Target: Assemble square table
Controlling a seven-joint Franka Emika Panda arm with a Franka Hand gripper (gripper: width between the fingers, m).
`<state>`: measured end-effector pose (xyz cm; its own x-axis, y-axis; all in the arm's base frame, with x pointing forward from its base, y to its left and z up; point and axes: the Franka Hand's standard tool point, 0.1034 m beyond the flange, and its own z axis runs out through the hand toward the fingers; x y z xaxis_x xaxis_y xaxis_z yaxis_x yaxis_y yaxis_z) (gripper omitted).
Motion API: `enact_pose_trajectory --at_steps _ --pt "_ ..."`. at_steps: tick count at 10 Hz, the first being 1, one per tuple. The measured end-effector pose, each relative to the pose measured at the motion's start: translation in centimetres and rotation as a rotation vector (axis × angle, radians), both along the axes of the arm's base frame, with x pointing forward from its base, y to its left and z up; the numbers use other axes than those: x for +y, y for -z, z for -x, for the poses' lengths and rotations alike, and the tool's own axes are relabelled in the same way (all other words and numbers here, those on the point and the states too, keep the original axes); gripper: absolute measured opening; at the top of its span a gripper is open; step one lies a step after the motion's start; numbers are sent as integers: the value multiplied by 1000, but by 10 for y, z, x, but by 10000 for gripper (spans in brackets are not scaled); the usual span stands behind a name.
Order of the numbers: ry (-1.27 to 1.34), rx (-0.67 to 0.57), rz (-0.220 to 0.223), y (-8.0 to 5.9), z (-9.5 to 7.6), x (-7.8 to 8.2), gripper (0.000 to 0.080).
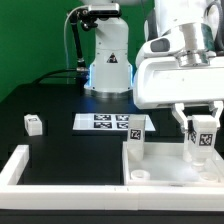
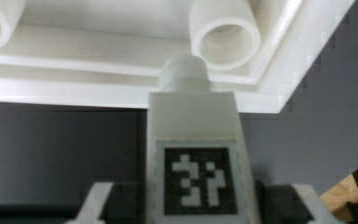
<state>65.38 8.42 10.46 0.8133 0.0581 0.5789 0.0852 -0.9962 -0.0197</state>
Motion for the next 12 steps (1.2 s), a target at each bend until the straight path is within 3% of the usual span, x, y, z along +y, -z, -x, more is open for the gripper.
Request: enact_pose_trajectory --at_steps 2,7,12 --pt "-10 12 1 12 6 9 291" --pt "-13 -10 -2 23 4 23 291" --pt "-9 -18 2 28 1 20 291"
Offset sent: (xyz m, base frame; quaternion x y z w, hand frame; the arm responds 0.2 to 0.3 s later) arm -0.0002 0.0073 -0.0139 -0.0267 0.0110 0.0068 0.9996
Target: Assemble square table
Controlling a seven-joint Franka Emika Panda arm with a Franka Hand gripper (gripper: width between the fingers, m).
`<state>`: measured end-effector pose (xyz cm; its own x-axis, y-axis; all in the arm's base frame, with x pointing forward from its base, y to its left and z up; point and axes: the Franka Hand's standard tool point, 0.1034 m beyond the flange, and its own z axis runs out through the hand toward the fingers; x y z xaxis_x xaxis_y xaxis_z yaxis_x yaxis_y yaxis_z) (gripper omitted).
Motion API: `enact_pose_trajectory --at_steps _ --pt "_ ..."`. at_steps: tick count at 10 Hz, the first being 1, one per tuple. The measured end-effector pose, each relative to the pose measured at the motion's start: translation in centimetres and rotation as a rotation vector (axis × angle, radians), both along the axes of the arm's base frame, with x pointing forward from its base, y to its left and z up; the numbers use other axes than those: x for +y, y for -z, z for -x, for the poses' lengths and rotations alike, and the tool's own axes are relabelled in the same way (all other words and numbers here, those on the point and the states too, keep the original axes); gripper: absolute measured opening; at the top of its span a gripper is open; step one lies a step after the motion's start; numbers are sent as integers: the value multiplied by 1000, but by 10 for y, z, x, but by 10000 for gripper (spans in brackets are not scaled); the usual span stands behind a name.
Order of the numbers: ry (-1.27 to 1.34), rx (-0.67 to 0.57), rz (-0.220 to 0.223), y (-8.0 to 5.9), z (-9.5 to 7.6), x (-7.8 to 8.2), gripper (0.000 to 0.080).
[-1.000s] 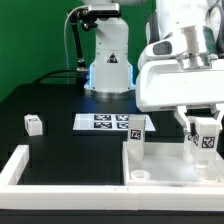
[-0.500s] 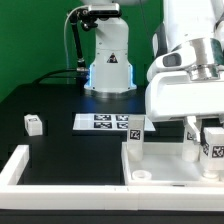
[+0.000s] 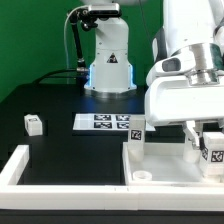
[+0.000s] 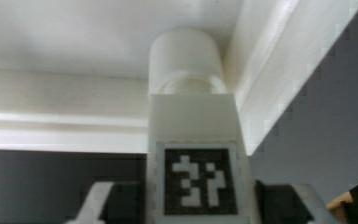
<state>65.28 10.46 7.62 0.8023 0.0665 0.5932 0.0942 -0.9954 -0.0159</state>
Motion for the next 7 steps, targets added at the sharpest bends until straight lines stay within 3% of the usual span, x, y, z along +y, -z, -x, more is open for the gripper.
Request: enact_pose_trajectory --at_steps 1,2,3,5,7 --pt "-1 5 -1 -1 -1 0 291" --pt "-1 6 -1 0 -1 0 367" --pt "-1 6 -1 0 -1 0 367" --pt "-1 6 -1 0 -1 0 622" --pt "0 6 -1 1 -1 0 644"
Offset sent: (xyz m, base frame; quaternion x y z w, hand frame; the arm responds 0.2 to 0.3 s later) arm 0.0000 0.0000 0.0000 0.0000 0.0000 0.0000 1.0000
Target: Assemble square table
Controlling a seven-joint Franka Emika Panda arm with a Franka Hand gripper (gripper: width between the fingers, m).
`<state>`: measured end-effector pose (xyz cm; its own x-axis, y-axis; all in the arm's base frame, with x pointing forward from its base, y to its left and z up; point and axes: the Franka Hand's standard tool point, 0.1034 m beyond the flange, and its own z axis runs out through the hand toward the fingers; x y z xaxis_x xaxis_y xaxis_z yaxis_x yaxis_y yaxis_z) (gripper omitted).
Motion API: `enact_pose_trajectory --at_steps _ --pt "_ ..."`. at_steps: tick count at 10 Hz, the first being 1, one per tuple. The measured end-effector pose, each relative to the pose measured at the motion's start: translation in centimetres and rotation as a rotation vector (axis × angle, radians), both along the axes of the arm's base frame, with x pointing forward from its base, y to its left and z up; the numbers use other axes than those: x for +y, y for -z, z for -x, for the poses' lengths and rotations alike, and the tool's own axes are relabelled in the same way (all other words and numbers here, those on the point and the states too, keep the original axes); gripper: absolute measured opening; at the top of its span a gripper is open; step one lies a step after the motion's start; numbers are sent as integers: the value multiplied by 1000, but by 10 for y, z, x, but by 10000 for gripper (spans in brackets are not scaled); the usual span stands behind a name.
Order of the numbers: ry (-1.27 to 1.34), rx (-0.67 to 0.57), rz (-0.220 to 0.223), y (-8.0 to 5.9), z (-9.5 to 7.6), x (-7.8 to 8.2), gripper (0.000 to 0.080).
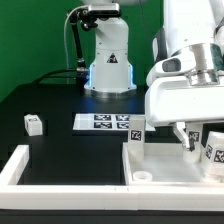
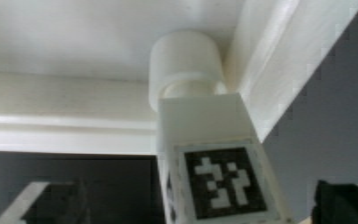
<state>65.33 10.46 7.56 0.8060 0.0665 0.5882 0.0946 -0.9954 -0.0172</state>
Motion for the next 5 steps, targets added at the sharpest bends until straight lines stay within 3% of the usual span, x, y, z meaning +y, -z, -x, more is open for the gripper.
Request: enact_pose_trajectory --at_steps 5 --pt "-6 13 3 1 0 0 648"
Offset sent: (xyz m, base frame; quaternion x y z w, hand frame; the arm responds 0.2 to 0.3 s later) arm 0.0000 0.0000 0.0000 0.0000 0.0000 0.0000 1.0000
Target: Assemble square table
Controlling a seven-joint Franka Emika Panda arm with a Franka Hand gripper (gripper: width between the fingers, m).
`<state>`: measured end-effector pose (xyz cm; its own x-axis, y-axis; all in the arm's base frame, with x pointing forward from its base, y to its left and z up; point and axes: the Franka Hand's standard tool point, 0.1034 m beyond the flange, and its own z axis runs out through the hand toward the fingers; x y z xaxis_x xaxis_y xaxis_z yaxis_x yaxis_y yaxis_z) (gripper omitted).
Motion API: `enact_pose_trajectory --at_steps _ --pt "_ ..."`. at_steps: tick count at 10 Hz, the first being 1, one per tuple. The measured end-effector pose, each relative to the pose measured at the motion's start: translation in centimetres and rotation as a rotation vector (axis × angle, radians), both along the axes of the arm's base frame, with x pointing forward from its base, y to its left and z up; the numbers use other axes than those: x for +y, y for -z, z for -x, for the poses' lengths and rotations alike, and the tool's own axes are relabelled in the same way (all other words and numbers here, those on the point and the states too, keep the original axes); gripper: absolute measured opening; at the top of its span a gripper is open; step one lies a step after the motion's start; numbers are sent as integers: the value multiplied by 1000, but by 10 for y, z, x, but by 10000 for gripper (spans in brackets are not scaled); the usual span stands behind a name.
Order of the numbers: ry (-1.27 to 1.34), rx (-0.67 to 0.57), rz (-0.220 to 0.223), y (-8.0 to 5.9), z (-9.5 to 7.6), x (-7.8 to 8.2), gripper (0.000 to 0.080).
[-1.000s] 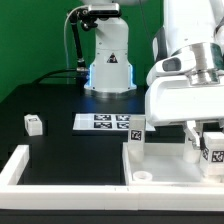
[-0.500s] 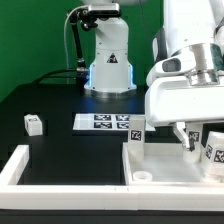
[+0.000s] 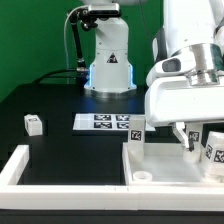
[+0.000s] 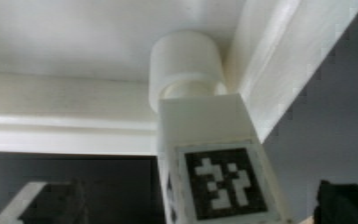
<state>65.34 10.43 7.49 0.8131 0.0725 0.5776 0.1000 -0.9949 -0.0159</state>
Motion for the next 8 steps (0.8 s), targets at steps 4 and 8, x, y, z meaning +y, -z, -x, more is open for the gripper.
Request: enact_pose_trajectory --at_steps 4,8 --pt "-6 176 -19 -11 -12 -6 648" --pt "7 482 -67 -1 -6 9 648"
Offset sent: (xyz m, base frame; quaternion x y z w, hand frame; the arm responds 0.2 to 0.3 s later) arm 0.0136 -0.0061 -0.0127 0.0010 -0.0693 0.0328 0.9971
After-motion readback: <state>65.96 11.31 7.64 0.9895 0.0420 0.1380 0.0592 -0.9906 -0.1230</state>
